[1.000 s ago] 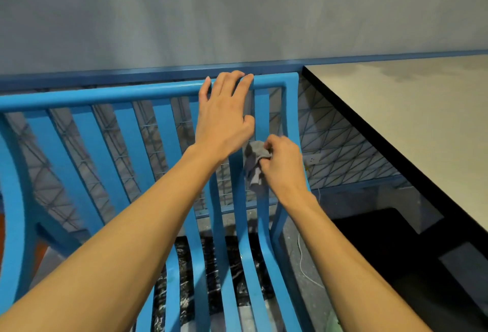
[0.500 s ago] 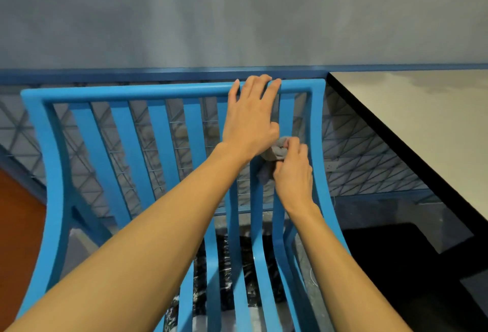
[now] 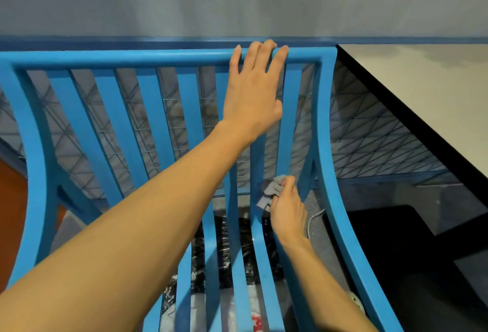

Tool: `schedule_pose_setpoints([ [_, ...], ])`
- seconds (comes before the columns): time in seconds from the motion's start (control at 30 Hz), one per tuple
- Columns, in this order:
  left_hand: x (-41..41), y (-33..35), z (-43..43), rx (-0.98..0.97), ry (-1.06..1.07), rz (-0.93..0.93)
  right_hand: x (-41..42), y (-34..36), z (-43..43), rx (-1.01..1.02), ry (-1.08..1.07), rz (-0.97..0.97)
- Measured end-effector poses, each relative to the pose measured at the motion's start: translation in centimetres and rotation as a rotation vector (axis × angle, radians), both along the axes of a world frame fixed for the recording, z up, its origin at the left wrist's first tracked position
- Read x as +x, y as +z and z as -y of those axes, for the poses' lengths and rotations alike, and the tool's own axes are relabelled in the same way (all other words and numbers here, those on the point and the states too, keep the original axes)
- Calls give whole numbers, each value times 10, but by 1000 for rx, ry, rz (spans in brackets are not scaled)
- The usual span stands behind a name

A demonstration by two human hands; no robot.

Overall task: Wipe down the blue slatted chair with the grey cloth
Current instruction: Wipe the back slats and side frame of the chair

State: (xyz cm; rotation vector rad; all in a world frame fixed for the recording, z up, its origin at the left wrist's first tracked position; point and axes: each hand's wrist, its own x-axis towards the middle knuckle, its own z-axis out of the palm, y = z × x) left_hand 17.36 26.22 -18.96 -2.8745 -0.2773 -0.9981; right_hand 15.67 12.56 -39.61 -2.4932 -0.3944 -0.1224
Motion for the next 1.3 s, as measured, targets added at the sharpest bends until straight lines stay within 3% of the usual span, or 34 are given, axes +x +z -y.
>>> schedule_pose_setpoints([
  [0.27,3,-6,0,30,19,6,-21,-66,27,-215,-47,-378],
  [0.37,4,-8,0,42,33,15,-14,-39,24,47,-13,-318],
  [0.43,6,-8,0,44,39,34,-3,-2,14,248,37,-188],
  [0.5,6,-8,0,36,45,38,13,31,2,301,56,-14],
  [0.6,5,-7,1,31,42,34,30,47,-3,281,38,129],
  [1.0,7,-8,3,62,64,-6,5,-32,16,346,103,32],
  [1.17,5,-9,-1,102,74,-5,-9,-73,23,225,68,-54],
  [1.3,4,-10,-1,100,67,6,-15,-95,36,14,61,-82],
])
